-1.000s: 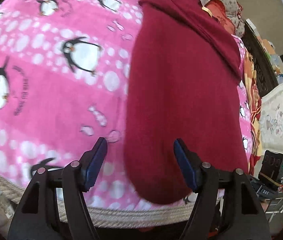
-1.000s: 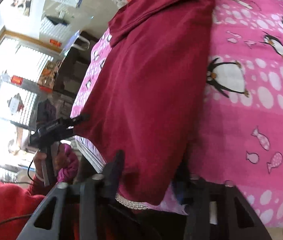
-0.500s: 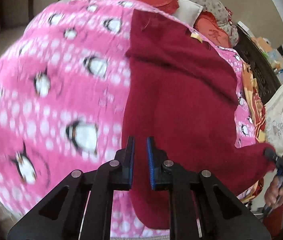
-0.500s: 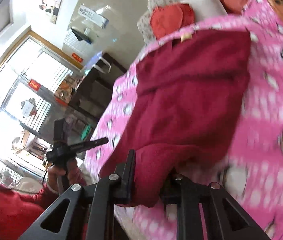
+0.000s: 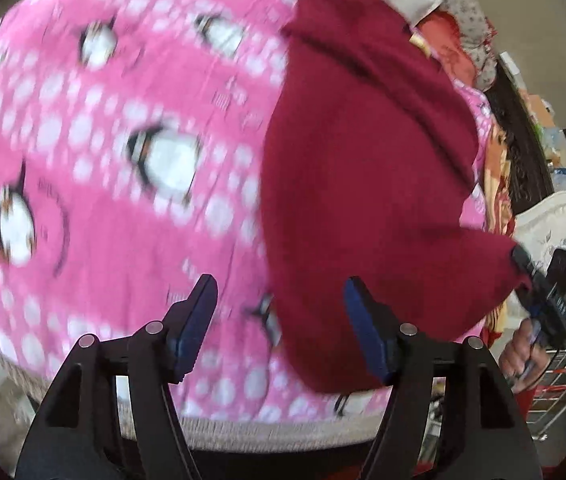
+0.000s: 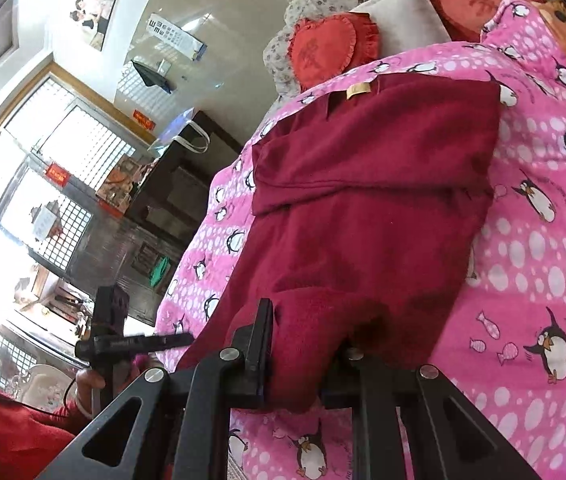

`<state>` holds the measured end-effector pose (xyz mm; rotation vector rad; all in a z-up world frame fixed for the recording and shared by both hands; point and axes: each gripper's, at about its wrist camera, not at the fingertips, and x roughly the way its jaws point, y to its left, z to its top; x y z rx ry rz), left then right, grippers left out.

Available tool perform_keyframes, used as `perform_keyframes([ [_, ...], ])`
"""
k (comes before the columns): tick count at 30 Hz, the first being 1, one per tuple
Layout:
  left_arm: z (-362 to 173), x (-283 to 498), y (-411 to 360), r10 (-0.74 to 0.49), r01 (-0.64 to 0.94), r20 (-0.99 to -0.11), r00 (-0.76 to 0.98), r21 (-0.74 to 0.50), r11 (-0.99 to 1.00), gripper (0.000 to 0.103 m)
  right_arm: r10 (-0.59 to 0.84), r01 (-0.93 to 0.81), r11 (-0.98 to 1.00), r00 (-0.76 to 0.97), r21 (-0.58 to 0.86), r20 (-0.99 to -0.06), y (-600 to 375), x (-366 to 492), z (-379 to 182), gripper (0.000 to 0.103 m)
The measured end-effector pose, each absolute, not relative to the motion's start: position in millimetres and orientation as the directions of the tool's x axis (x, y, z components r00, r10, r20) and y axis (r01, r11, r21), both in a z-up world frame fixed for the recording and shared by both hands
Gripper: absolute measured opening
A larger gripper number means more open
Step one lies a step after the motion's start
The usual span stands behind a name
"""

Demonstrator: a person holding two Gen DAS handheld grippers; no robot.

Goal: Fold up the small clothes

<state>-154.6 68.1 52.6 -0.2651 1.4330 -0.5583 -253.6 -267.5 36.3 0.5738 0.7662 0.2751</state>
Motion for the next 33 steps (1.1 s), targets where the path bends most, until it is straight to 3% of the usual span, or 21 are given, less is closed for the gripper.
perform_keyframes([
  [3, 39.2, -166.6, 68.1, -0.559, 0.162, -0.829, -0.022, -0.555, 0.816, 0.072, 0.432, -0.030, 0.818, 0.692, 0.575, -0.579, -269.0, -253.7, 36.0, 0.016],
  [7, 24.0, -169.2, 51.4, -0.683, 0.082, -0.729, -0.057, -0.685, 0.724, 0.072, 0.429, -0.017, 0.812, 0.695, 0.583, -0.577, -274.0, -253.8, 32.7, 0.016],
  [11, 17.2, -168.7, 31.9, -0.669, 0.111, -0.739, -0.073, -0.673, 0.731, 0.071, 0.419, -0.006, 0.811, 0.703, 0.585, -0.574, -277.4, -258.8, 33.1, 0.016],
  [12, 20.8, -168.1, 27.8, -0.656, 0.141, -0.752, -0.069, -0.658, 0.739, 0.067, 0.418, -0.009, 0.814, 0.702, 0.580, -0.576, -277.0, -259.7, 33.8, 0.016],
  [15, 38.6, -161.7, 16.8, -0.640, 0.236, -0.766, -0.058, -0.633, 0.737, 0.022, 0.414, -0.014, 0.821, 0.702, 0.570, -0.579, -275.6, -258.3, 37.3, 0.016],
  [16, 47.3, -158.5, 13.7, -0.641, 0.263, -0.766, -0.036, -0.627, 0.734, 0.019, 0.412, -0.016, 0.822, 0.706, 0.569, -0.576, -277.1, -256.1, 38.8, 0.016],
  [23, 115.7, -74.3, -18.5, -0.734, 0.336, -0.666, 0.130, -0.667, 0.665, 0.013, 0.342, -0.007, 0.836, 0.789, 0.549, -0.511, -307.0, -212.5, 69.8, 0.016],
  [27, 140.6, -14.8, -56.6, -0.732, 0.393, -0.640, 0.233, -0.626, 0.673, 0.012, 0.242, 0.069, 0.856, 0.822, 0.513, -0.515, -341.9, -170.4, 87.0, 0.016],
  [32, 137.7, 53.1, -112.6, -0.687, 0.427, -0.678, 0.262, -0.557, 0.712, 0.013, 0.134, 0.211, 0.843, 0.810, 0.496, -0.572, -394.3, -105.0, 81.9, 0.016],
  [33, 133.7, 64.1, -120.2, -0.682, 0.432, -0.681, 0.265, -0.549, 0.716, 0.017, 0.122, 0.230, 0.837, 0.806, 0.496, -0.580, -402.5, -94.4, 77.7, 0.016],
])
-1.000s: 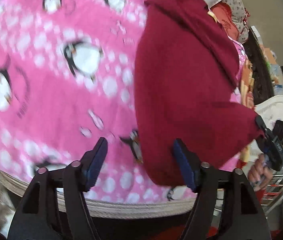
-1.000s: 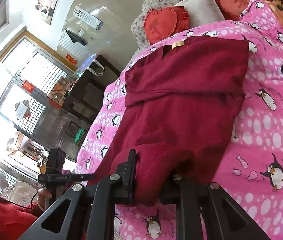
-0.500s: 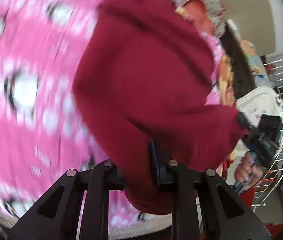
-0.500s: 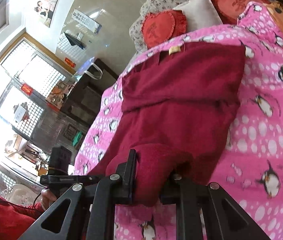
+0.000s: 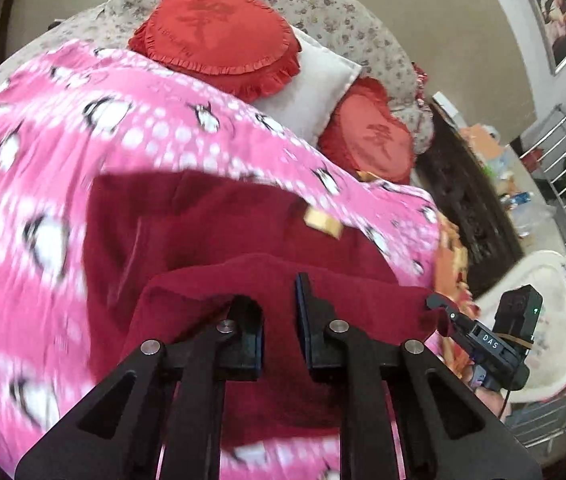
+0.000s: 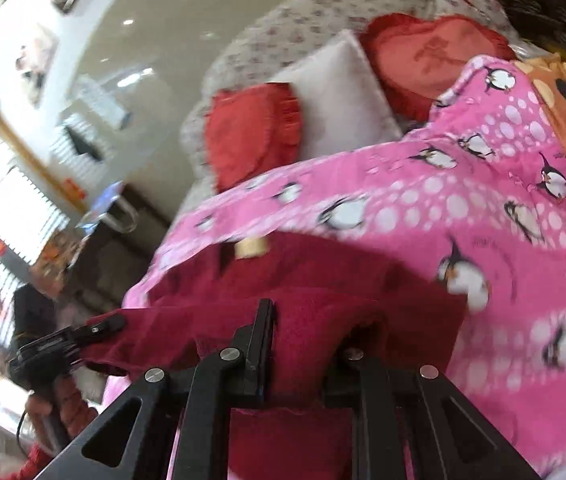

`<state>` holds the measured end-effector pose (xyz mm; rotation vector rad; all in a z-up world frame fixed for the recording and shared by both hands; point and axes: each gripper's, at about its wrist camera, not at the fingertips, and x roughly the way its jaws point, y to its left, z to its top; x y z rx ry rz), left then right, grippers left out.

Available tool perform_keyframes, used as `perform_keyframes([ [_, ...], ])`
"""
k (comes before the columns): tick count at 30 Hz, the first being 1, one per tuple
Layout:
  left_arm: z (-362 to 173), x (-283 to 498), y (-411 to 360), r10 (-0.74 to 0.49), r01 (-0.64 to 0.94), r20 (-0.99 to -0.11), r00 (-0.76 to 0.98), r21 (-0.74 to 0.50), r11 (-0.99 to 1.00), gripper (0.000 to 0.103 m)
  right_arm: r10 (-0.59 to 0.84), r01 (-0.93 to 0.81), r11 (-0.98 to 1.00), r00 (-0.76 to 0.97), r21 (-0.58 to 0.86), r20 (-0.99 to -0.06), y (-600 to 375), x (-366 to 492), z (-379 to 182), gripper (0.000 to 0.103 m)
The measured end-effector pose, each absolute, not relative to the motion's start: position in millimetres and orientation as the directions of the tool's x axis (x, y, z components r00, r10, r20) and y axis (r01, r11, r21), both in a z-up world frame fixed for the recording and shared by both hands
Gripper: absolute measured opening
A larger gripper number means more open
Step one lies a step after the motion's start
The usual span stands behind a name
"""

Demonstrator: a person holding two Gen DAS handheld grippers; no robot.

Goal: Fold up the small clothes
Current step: 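Open both tools and release the folded shirt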

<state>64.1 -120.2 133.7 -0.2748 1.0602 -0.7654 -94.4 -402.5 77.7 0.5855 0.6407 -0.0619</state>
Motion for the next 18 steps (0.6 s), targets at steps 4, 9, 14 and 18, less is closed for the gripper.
perform_keyframes([
  [4, 131.8, 94.3, -117.5, -0.677, 0.437, -0.695, 0.244, -0.545, 0.716, 0.067, 0.152, 0.291, 0.775, 0.776, 0.561, -0.612, -432.1, -65.7, 61.3, 0.017],
  [9, 155.9, 106.6, -65.7, -0.659, 0.404, -0.658, 0.363, -0.526, 0.748, 0.079, 0.220, 0.245, 0.708, 0.814, 0.663, -0.537, -447.1, -82.3, 67.0, 0.024],
  [14, 153.9, 76.9, -31.7, -0.632, 0.461, -0.671, 0.387, -0.452, 0.763, 0.079, 0.214, 0.224, 0.707, 0.836, 0.671, -0.505, -440.2, -106.1, 85.8, 0.027],
  [18, 115.8, 45.8, -21.9, -0.614, 0.487, -0.728, 0.306, -0.434, 0.758, 0.079, 0.183, 0.225, 0.735, 0.843, 0.640, -0.506, -429.0, -112.7, 102.6, 0.029],
])
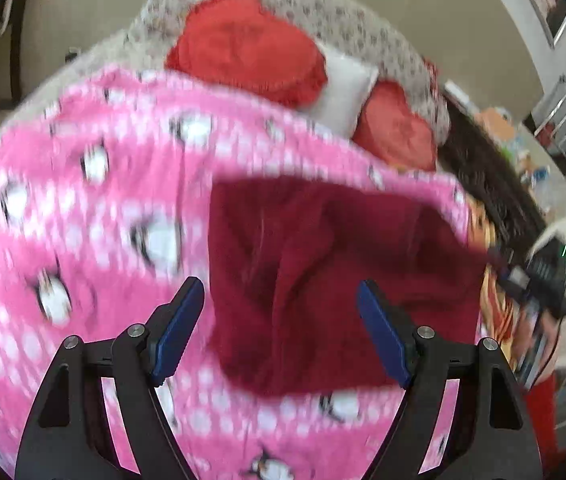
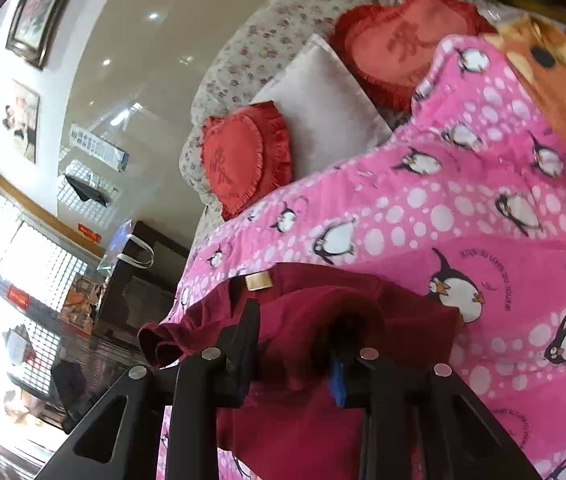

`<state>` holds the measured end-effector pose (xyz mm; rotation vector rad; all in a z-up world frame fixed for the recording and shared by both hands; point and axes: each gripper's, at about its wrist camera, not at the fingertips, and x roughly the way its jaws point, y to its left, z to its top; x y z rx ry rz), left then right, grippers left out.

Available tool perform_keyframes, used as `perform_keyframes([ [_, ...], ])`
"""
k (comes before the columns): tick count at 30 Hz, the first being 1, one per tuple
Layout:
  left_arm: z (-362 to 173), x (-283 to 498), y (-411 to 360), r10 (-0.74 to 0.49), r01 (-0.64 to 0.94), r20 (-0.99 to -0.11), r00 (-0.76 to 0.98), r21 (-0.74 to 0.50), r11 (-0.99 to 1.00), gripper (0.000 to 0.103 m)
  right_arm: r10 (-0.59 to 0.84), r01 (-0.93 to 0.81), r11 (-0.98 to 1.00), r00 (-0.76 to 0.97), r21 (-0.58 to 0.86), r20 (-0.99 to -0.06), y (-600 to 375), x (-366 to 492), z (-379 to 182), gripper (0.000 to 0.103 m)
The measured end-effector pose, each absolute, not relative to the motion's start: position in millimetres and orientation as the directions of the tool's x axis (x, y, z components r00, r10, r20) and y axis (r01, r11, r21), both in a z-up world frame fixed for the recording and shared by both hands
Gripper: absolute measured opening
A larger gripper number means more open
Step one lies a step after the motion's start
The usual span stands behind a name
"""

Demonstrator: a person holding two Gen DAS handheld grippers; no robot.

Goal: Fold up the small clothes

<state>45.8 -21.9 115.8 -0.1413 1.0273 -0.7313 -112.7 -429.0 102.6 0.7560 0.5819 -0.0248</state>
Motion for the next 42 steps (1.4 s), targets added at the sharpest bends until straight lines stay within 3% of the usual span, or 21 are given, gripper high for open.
perform_keyframes([
  [4, 73.0, 28.3, -42.1, -0.575, 0.512, -0.788, 0.221, -0.408, 0.756, 0.079, 0.213, 0.213, 0.714, 0.842, 0.667, -0.496, -431.1, -102.8, 109.1, 0.038],
  [5, 65.6, 27.4, -46.3, -0.567, 0.514, -0.795, 0.216, -0.401, 0.758, 0.079, 0.251, 0.222, 0.699, 0.814, 0.679, -0.524, -434.6, -95.1, 105.3, 0.045],
  [6, 59.0, 28.3, -48.4, -0.545, 0.508, -0.807, 0.228, -0.379, 0.773, 0.079, 0.261, 0.256, 0.707, 0.772, 0.659, -0.580, -435.9, -89.0, 103.6, 0.045],
  [8, 47.9, 33.5, -43.0, -0.478, 0.449, -0.835, 0.273, -0.329, 0.831, 0.079, 0.093, 0.339, 0.798, 0.748, 0.498, -0.658, -437.0, -94.8, 119.7, 0.045],
  [12, 28.2, 46.3, -13.5, -0.545, 0.313, -0.814, 0.204, -0.473, 0.824, 0.079, -0.084, 0.391, 0.803, 0.821, 0.449, -0.565, -448.1, -139.2, 158.1, 0.048],
  [13, 26.1, 46.7, -9.3, -0.561, 0.296, -0.804, 0.198, -0.497, 0.816, 0.079, -0.058, 0.332, 0.840, 0.841, 0.429, -0.537, -435.4, -142.4, 165.3, 0.048],
  [16, 27.1, 41.6, -10.8, -0.558, 0.309, -0.798, 0.227, -0.484, 0.819, 0.079, 0.114, 0.124, 0.933, 0.790, 0.339, -0.603, -364.3, -111.2, 158.4, 0.048],
  [19, 28.7, 32.6, -19.1, -0.540, 0.340, -0.803, 0.251, -0.449, 0.826, 0.079, 0.363, -0.058, 0.879, 0.724, 0.473, -0.587, -301.5, -65.2, 127.7, 0.048],
  [21, 26.5, 32.7, -22.6, -0.547, 0.341, -0.800, 0.245, -0.457, 0.821, 0.079, 0.458, -0.092, 0.835, 0.664, 0.542, -0.591, -268.8, -28.0, 104.8, 0.048],
  [26, 25.8, 27.7, -26.0, -0.566, 0.363, -0.791, 0.234, -0.469, 0.805, 0.079, 0.465, -0.001, 0.819, 0.588, 0.574, -0.662, -232.0, 60.0, 52.3, 0.048],
  [28, 28.8, 20.8, -26.7, -0.585, 0.410, -0.779, 0.225, -0.469, 0.782, 0.079, 0.438, 0.038, 0.828, 0.579, 0.559, -0.688, -228.9, 77.7, 39.2, 0.031],
  [29, 30.2, 18.2, -25.6, -0.592, 0.424, -0.776, 0.219, -0.471, 0.774, 0.079, 0.422, 0.018, 0.842, 0.599, 0.538, -0.680, -222.5, 78.6, 42.6, 0.013],
  [30, 31.8, 14.7, -23.8, -0.601, 0.439, -0.772, 0.209, -0.475, 0.763, 0.079, 0.434, -0.047, 0.852, 0.622, 0.522, -0.652, -211.9, 76.7, 51.7, 0.006],
  [33, 37.5, 7.3, -10.9, -0.602, 0.461, -0.768, 0.218, -0.463, 0.757, 0.079, 0.454, -0.175, 0.877, 0.606, 0.447, -0.654, -176.6, 82.3, 67.9, 0.004],
  [37, 51.5, 10.4, 4.1, -0.574, 0.447, -0.765, 0.292, -0.422, 0.789, 0.079, 0.406, -0.141, 0.902, 0.594, 0.408, -0.694, -152.9, 112.1, 57.3, 0.004],
  [38, 54.8, 11.4, 4.8, -0.575, 0.445, -0.761, 0.301, -0.421, 0.790, 0.079, 0.403, -0.122, 0.899, 0.603, 0.420, -0.689, -154.5, 110.9, 56.8, 0.005],
  [40, 61.9, 12.5, 7.1, -0.587, 0.444, -0.743, 0.322, -0.430, 0.786, 0.079, 0.411, -0.108, 0.888, 0.620, 0.447, -0.668, -161.9, 95.2, 59.9, 0.017],
  [41, 65.2, 13.6, 6.1, -0.602, 0.452, -0.727, 0.329, -0.438, 0.777, 0.079, 0.401, -0.096, 0.890, 0.629, 0.446, -0.666, -167.0, 83.6, 62.8, 0.041],
  [42, 66.2, 13.9, 3.3, -0.610, 0.462, -0.719, 0.332, -0.440, 0.770, 0.079, 0.384, -0.082, 0.895, 0.642, 0.439, -0.664, -170.1, 74.2, 66.9, 0.050],
])
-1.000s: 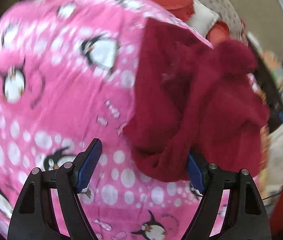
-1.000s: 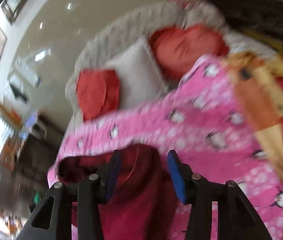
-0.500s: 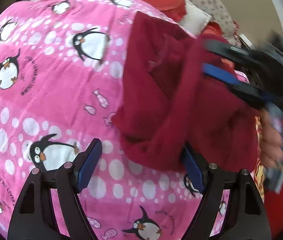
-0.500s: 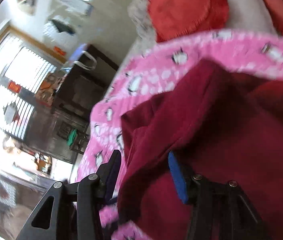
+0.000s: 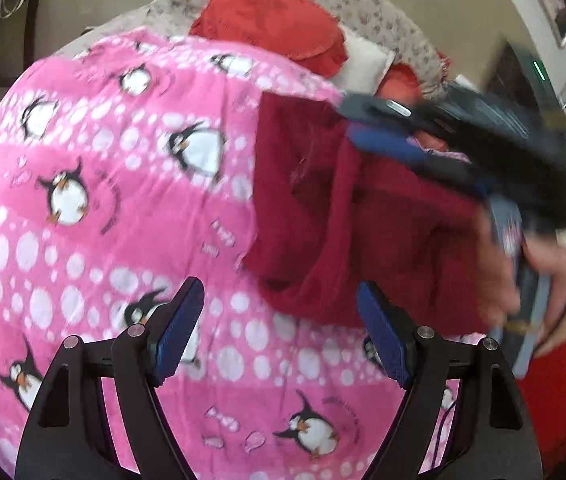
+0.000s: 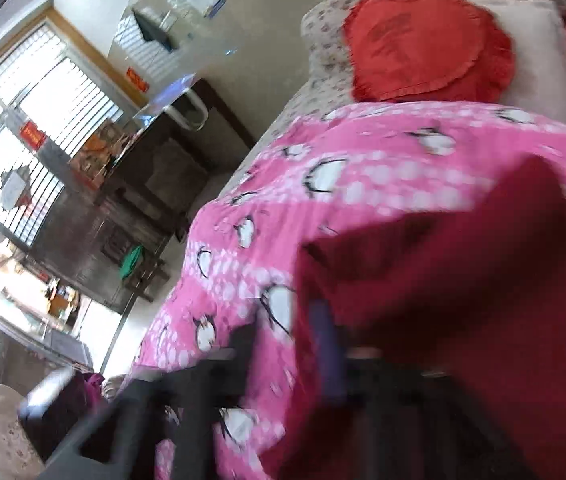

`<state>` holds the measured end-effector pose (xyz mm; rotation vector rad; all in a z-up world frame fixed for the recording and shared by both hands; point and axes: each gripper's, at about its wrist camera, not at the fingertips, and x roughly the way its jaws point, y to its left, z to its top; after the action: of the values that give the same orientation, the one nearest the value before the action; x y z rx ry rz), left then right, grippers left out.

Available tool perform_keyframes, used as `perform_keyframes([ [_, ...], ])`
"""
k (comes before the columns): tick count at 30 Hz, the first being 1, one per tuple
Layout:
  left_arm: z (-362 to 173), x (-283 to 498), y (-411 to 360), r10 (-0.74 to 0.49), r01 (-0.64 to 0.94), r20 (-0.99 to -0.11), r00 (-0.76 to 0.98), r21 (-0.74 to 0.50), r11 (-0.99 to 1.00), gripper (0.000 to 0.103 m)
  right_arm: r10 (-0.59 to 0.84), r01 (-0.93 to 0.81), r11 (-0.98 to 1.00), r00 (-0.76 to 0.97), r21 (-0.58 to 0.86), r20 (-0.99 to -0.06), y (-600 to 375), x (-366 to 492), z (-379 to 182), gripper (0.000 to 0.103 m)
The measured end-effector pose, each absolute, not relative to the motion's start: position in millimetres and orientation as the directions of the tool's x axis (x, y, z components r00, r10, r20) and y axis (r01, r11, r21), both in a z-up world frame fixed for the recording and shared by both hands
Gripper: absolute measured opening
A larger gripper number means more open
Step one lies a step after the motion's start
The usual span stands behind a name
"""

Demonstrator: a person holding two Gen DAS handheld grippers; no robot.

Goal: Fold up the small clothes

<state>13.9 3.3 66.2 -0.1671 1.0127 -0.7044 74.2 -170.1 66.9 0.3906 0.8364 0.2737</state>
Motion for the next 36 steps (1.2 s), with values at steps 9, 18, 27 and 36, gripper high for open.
perform_keyframes([
  [9, 51.7, 30.4, -54.9, -0.658, 0.465, -0.696, 0.288, -0.499, 0.731, 0.079, 0.282, 0.047, 0.905, 0.675, 0.422, -0.681, -225.0, 54.4, 70.2, 0.053],
  [18, 47.5, 37.9, -61.9, -0.686, 0.494, -0.693, 0.223, -0.526, 0.692, 0.010, 0.245, 0.083, 0.916, 0.656, 0.391, -0.714, -233.7, 100.3, 53.7, 0.011],
  [27, 42.9, 19.5, -28.6, -0.660, 0.500, -0.723, 0.206, -0.502, 0.706, 0.009, 0.275, -0.018, 0.940, 0.629, 0.340, -0.727, -187.1, 114.6, 56.7, 0.012],
  [36, 81.7, 17.8, -9.8, -0.658, 0.510, -0.689, 0.305, -0.466, 0.724, 0.041, 0.198, 0.053, 0.940, 0.722, 0.338, -0.663, -255.1, -2.6, 102.5, 0.055],
])
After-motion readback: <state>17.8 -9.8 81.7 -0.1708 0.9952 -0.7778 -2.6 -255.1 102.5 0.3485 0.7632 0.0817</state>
